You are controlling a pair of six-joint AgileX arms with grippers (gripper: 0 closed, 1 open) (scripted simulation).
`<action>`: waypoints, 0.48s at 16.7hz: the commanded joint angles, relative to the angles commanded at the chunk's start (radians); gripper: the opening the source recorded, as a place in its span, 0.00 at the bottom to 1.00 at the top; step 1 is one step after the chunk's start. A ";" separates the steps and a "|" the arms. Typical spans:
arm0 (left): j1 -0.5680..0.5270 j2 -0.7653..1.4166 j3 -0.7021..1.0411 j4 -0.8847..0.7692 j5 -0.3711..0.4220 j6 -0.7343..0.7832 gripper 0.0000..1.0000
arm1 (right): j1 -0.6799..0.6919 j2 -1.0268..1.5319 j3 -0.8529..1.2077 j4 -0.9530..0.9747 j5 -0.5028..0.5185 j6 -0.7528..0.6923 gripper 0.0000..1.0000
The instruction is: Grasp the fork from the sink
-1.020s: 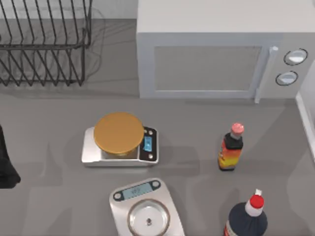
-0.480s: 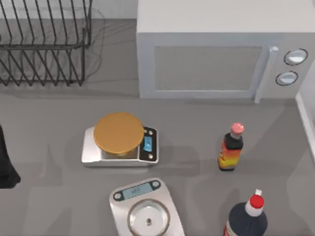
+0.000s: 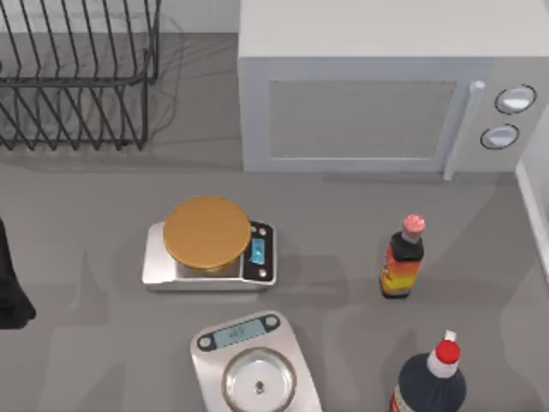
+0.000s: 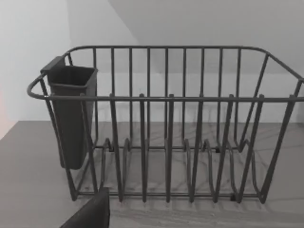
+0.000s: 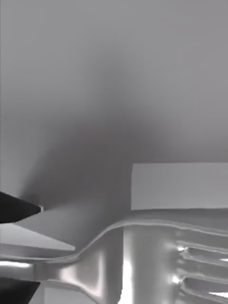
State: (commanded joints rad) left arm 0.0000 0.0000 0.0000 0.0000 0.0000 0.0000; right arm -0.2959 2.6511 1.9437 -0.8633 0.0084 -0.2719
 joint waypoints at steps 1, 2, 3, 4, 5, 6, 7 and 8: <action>0.000 0.000 0.000 0.000 0.000 0.000 1.00 | 0.000 0.000 0.000 0.000 0.000 0.000 0.00; 0.000 0.000 0.000 0.000 0.000 0.000 1.00 | 0.000 0.000 0.000 0.000 0.000 0.000 0.00; 0.000 0.000 0.000 0.000 0.000 0.000 1.00 | 0.000 0.000 0.000 0.000 0.000 0.000 0.00; 0.000 0.000 0.000 0.000 0.000 0.000 1.00 | 0.000 0.000 0.000 0.000 0.000 0.000 0.00; 0.000 0.000 0.000 0.000 0.000 0.000 1.00 | 0.000 0.000 0.000 0.000 0.000 0.000 0.00; 0.000 0.000 0.000 0.000 0.000 0.000 1.00 | 0.000 0.000 0.000 0.000 0.000 0.000 0.00; 0.000 0.000 0.000 0.000 0.000 0.000 1.00 | 0.000 0.000 0.000 0.000 0.000 0.000 0.00; 0.000 0.000 0.000 0.000 0.000 0.000 1.00 | 0.003 -0.045 0.010 -0.013 -0.012 0.011 0.00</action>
State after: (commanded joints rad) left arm 0.0000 0.0000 0.0000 0.0000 0.0000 0.0000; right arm -0.2928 2.6057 1.9539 -0.8761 -0.0036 -0.2611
